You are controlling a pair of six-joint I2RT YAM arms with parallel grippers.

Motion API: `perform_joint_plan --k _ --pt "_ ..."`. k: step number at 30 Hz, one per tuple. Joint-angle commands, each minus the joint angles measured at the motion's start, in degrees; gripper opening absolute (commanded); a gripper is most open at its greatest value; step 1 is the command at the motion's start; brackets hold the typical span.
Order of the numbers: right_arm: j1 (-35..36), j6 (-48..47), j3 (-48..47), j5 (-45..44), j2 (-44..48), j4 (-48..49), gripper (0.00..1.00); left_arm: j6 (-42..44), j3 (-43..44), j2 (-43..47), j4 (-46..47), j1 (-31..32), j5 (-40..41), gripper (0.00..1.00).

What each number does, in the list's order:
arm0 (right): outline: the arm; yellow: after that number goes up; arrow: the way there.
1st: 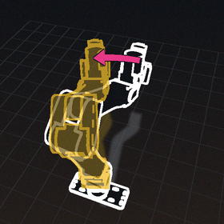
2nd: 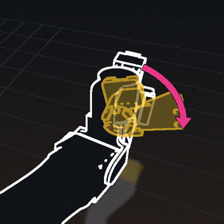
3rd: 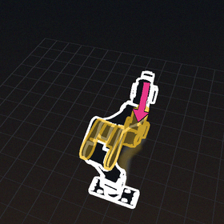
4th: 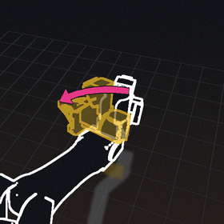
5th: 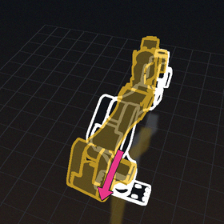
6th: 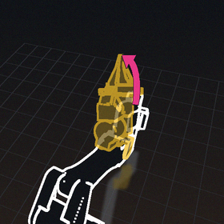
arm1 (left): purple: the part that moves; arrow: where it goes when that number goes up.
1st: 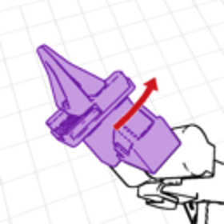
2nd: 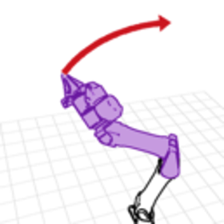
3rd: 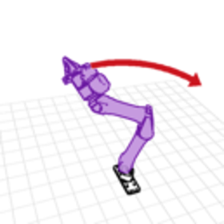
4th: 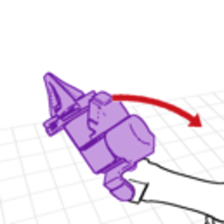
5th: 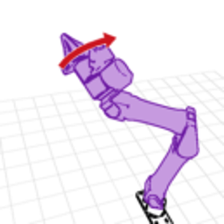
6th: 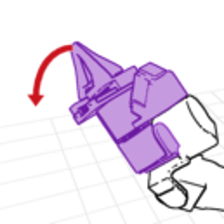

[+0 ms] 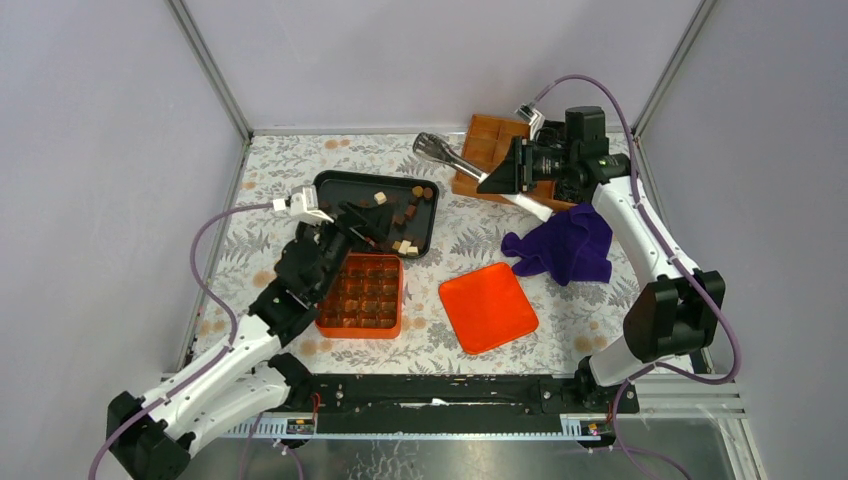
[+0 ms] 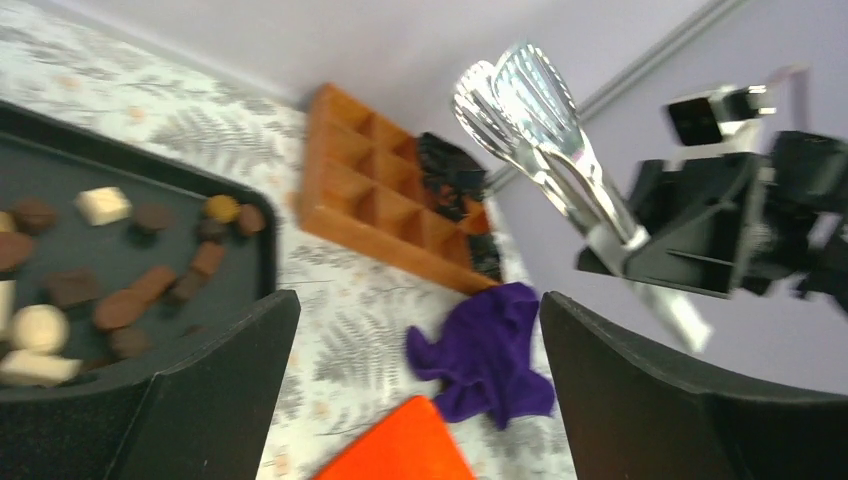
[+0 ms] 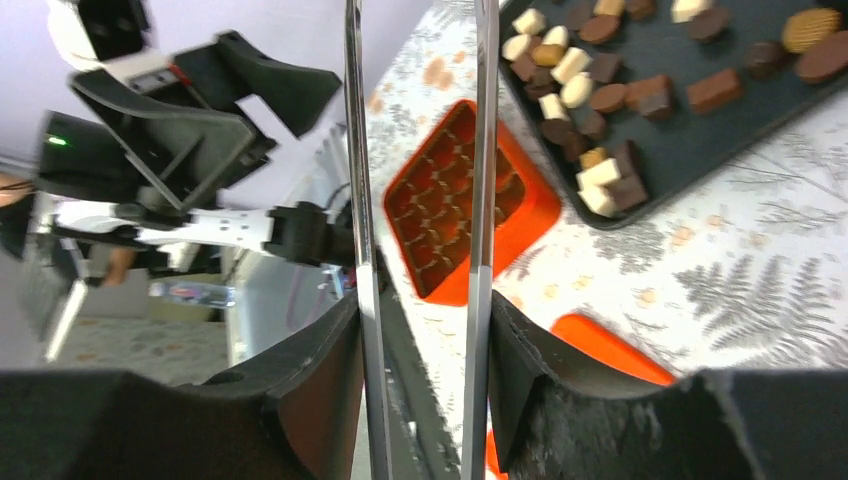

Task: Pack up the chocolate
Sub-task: Pick up the fake chocolate from the plate.

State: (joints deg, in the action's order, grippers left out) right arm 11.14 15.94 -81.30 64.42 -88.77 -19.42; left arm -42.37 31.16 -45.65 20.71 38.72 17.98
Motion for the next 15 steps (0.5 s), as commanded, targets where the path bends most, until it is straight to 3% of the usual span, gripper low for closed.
perform_joint_plan --k 1,5,10,15 --pt "-0.33 -17.16 -5.35 -7.07 -0.23 -11.88 0.5 7.57 6.79 0.74 -26.65 -3.83 -0.06 0.99" --pt "-0.32 -20.57 -5.82 -9.24 -2.19 -14.21 0.49 9.94 10.37 -0.94 -34.74 -10.02 -4.39 0.99" --pt "-0.26 -23.47 -8.57 -11.68 -6.0 -17.38 0.46 12.33 12.11 -3.41 -37.57 -18.02 -12.86 0.99" --pt "1.73 -30.89 -15.5 -19.06 -12.38 -24.0 0.45 20.12 16.03 -5.78 -44.59 -26.0 -17.36 0.99"
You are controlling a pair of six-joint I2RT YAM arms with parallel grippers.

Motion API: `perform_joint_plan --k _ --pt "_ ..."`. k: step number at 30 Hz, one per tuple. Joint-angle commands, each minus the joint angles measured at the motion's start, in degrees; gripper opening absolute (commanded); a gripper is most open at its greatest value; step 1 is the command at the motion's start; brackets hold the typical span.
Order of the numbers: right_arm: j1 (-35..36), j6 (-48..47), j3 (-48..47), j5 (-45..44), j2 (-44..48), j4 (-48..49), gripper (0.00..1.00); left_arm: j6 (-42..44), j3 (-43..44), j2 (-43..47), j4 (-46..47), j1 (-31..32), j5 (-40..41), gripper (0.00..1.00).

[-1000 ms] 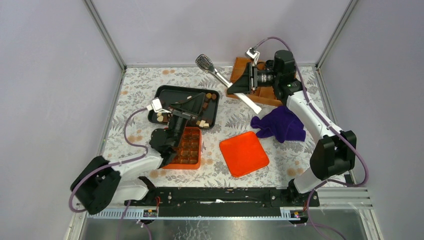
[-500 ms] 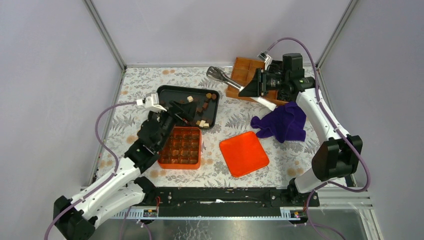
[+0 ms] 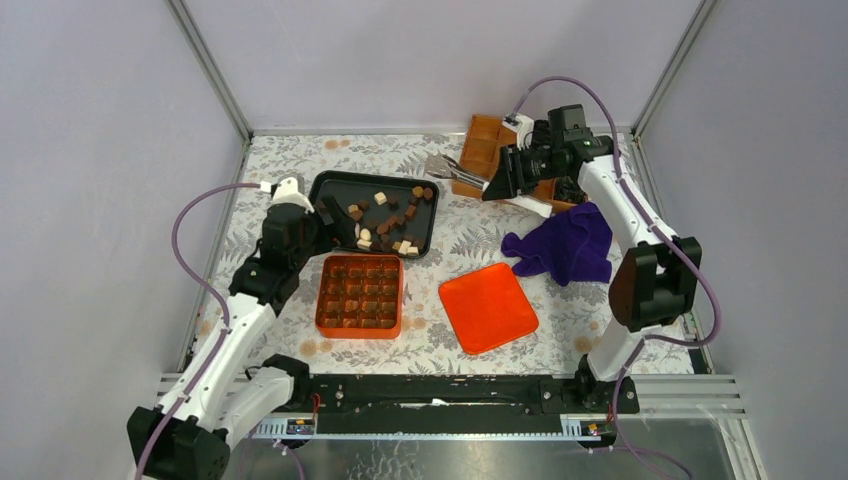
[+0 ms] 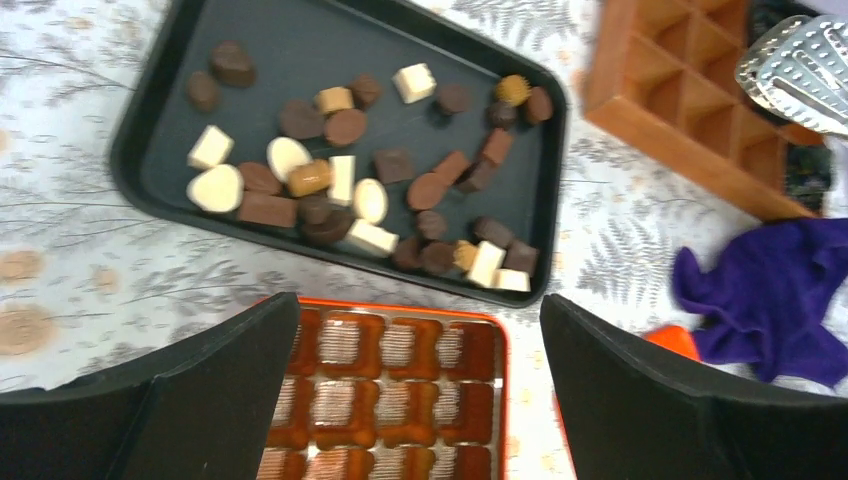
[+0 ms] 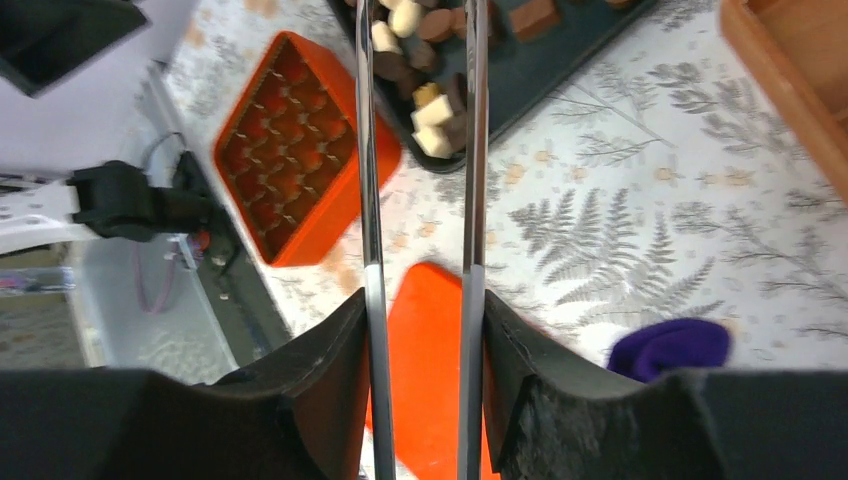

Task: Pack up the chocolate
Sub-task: Pick up the fake chocolate from the plate.

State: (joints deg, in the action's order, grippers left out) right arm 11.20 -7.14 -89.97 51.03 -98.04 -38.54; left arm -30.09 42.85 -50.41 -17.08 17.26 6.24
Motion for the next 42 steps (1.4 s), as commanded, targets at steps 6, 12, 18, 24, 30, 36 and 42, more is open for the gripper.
perform_joint_plan --k 6,12,18,24,30,36,42 --pt "7.91 -15.49 -12.08 -16.15 -8.74 -8.46 0.45 15.62 5.46 -2.24 -10.11 -11.96 -7.12 0.99" --pt "11.93 -19.64 -16.59 -22.28 -13.45 -11.1 0.45 20.13 0.46 -0.99 -6.63 -13.73 -7.48 0.99" --pt "13.49 -21.04 -20.76 -24.91 -18.09 -12.97 0.45 24.13 -3.11 0.46 -2.07 -13.74 -6.92 0.99" --pt "14.69 -22.5 -21.78 -28.65 -20.98 -13.23 0.45 23.11 -8.35 7.44 3.6 -13.74 -5.11 0.99" --pt "16.0 -23.14 -21.13 -31.37 -21.88 -12.22 0.45 23.76 -9.39 8.86 4.89 -13.74 -2.84 0.99" --pt "17.0 -23.63 -20.94 -33.42 -22.88 -10.94 0.46 23.85 -9.01 7.64 4.45 -13.74 -2.42 0.99" --pt "17.7 -23.98 -21.16 -33.85 -23.96 -10.8 0.47 23.93 -9.06 7.51 4.47 -13.74 -2.19 0.99"
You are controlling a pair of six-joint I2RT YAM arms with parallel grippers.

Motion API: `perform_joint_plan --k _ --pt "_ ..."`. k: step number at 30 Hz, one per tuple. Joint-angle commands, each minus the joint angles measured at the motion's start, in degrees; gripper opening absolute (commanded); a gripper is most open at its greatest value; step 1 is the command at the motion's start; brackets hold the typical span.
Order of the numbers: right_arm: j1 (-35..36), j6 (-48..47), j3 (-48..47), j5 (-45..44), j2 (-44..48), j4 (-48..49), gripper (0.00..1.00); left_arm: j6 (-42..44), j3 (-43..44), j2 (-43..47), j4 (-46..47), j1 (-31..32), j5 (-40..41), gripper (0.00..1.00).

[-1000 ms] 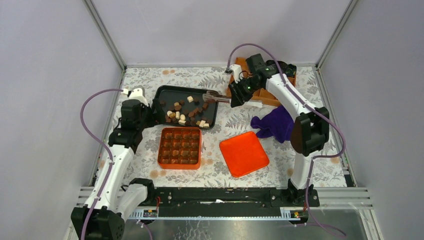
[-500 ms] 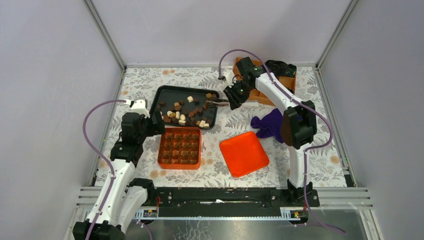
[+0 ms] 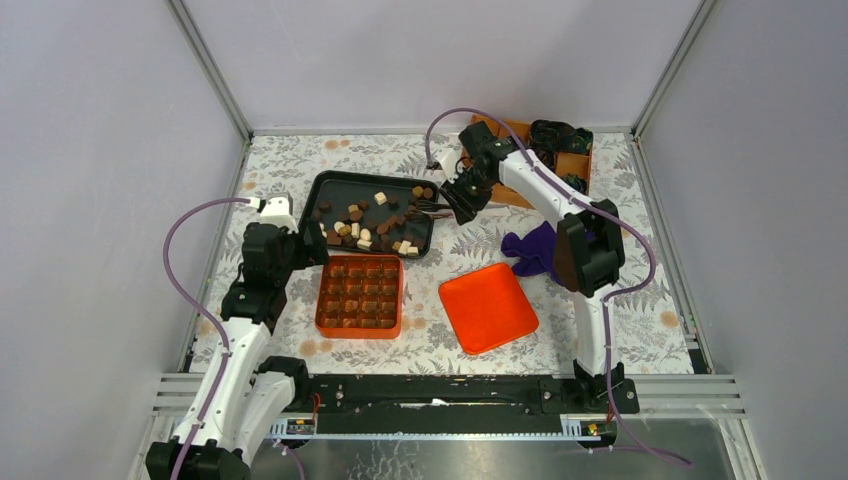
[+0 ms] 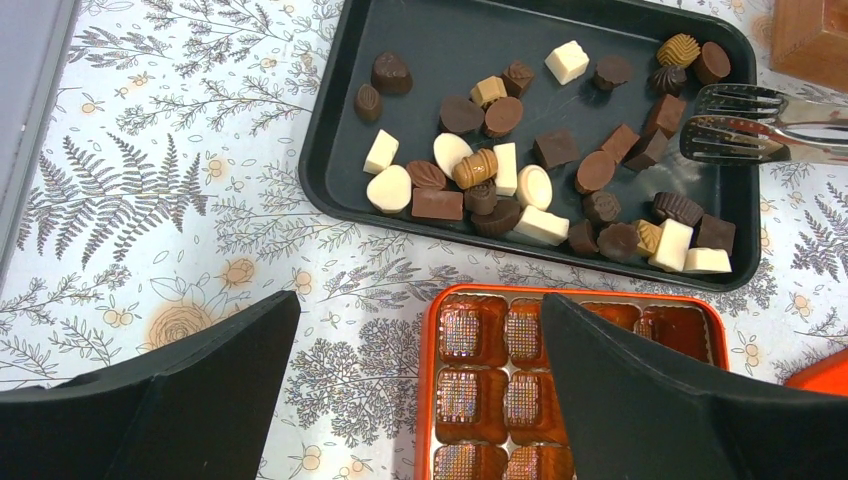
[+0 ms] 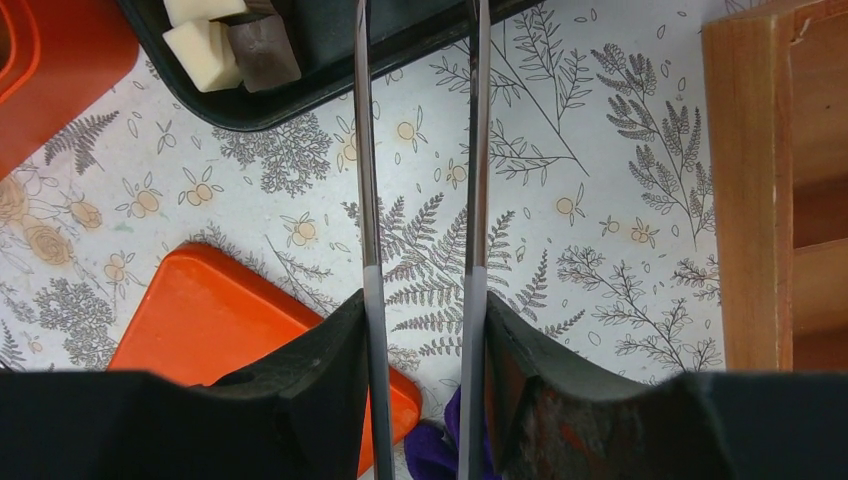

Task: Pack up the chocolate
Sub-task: Pick up the fake chocolate from the plate.

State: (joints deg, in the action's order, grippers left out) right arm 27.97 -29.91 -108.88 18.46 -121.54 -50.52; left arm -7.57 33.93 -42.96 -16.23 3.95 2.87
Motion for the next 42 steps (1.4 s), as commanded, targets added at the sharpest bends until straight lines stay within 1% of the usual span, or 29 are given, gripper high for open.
perform_joint_plan --k 1,24,31,35,39,42 --pt "1.1 -1.23 -2.05 -1.47 -0.46 1.55 0.47 1.42 -0.1 -0.05 3.6 -0.43 1.06 0.99" --pt "2.44 -2.87 -2.2 -3.96 -2.32 6.23 0.49 1.43 -0.1 -1.83 3.71 -0.43 0.26 0.99" --pt "2.47 -3.57 -2.91 -3.73 -3.13 6.14 0.49 1.42 -0.09 -2.2 3.75 -0.43 -0.15 0.99" --pt "2.59 -4.01 -2.34 -3.41 -2.6 6.11 0.46 1.39 -0.06 -2.3 3.63 -0.43 -0.41 0.99" --pt "2.59 -4.23 -0.44 -3.3 -0.56 7.38 0.36 0.89 -0.05 -2.54 3.71 -0.43 -1.2 0.99" --pt "2.56 -3.99 0.51 -3.33 0.99 7.96 0.31 -0.09 0.16 -2.98 3.49 -0.43 -2.54 0.98"
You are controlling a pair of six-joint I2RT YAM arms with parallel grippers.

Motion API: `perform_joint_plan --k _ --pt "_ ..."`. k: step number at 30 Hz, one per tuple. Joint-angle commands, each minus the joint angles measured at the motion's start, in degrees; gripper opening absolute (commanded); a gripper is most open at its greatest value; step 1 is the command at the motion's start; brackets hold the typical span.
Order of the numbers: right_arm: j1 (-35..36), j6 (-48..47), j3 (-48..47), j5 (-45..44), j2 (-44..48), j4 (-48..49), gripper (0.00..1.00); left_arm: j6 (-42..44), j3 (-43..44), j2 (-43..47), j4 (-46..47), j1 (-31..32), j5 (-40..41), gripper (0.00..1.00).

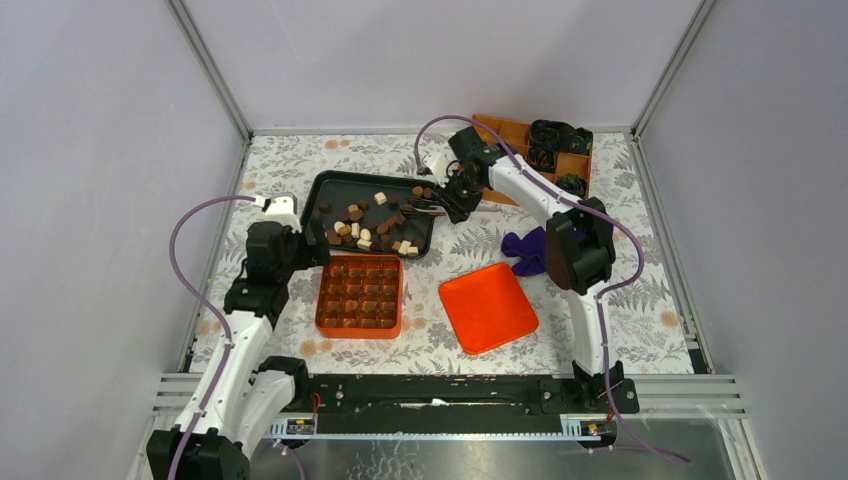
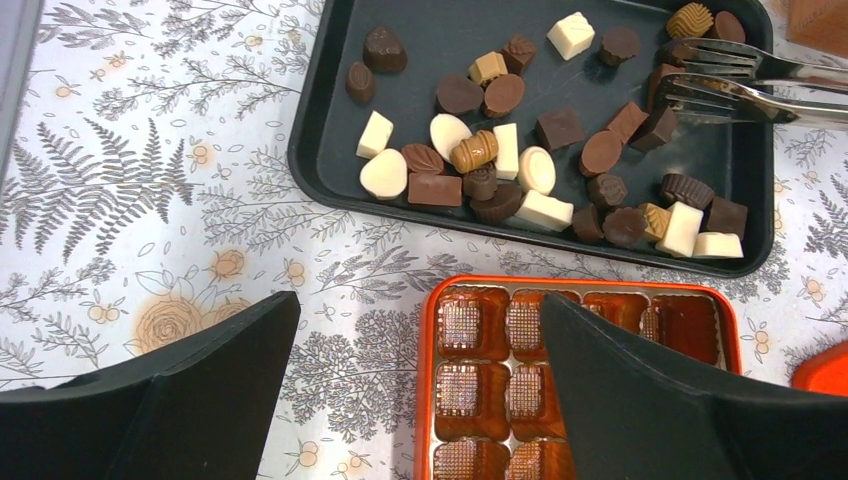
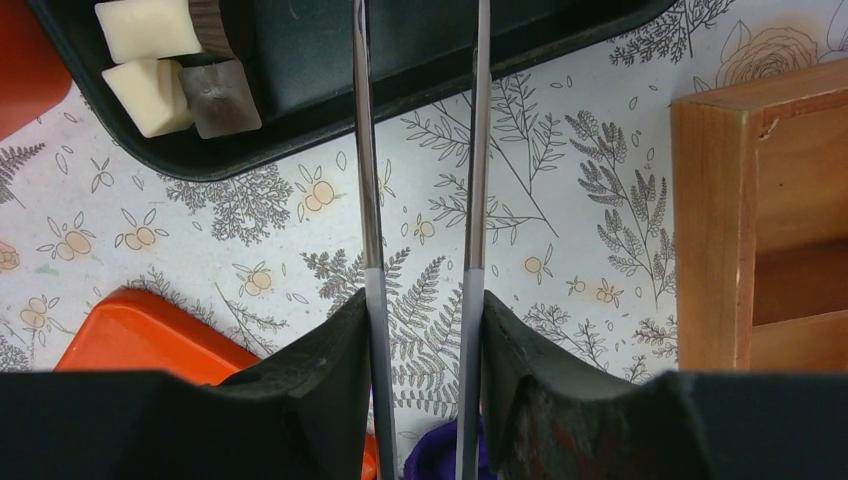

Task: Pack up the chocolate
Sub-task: Pick up the fake chocolate from the plate, then place the fake chocolate in the packing box.

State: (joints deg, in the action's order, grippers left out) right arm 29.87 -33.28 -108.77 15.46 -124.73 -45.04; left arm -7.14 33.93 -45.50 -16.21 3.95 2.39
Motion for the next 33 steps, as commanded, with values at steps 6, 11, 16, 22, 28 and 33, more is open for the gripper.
perform_joint_plan --k 6,11,16,22,28,33 --pt "0.63 0.5 3.29 -0.14 7.96 3.76 0.23 -7.93 3.02 -3.17 0.03 -0.43 -8.44 0.95" --pt "0.54 1.71 5.35 -0.03 10.8 4.67 0.18 -15.34 5.34 -4.78 -2.44 -0.5 -12.9 0.93" --pt "0.46 2.31 7.98 0.25 13.3 5.49 0.17 -21.55 4.31 -4.1 -1.94 -0.46 -14.76 0.93" --pt "0.37 2.97 10.65 2.37 17.42 5.62 0.16 -30.5 1.26 -2.26 2.51 -0.52 -13.17 0.92" --pt "0.41 2.95 14.95 9.53 24.18 4.46 0.16 -29.74 0.48 -0.79 2.44 -0.52 -12.04 0.91" --pt "0.64 0.83 20.57 16.9 30.2 4.02 0.16 -28.41 1.6 -0.65 0.19 -0.52 -9.12 0.91"
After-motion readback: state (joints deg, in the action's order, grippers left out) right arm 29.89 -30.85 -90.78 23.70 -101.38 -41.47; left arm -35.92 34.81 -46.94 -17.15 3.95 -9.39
